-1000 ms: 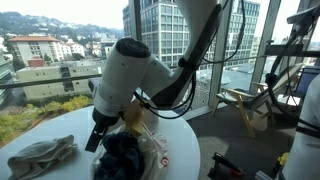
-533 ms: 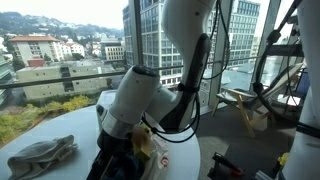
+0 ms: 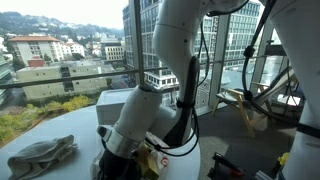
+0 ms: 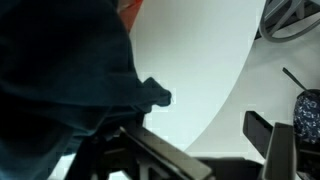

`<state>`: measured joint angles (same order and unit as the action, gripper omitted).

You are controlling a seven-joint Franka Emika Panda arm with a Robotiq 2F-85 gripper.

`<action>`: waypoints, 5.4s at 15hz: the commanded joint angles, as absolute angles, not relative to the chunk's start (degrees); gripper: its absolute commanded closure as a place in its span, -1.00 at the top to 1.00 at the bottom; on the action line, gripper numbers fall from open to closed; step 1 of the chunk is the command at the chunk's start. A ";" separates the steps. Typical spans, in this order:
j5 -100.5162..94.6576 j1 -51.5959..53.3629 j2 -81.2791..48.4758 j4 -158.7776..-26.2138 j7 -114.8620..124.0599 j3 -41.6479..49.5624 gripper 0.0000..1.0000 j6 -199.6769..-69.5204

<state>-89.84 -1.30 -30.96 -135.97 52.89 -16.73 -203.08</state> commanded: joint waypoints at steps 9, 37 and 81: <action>-98.43 3.15 -34.40 -126.73 64.62 -13.52 1.00 -195.49; -102.04 10.56 -14.00 -137.12 70.59 -15.64 -0.93 -151.63; -121.04 7.82 -1.51 -142.09 96.11 -12.01 1.00 -170.81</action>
<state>-116.25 9.20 -0.29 -143.67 90.59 -13.32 -161.69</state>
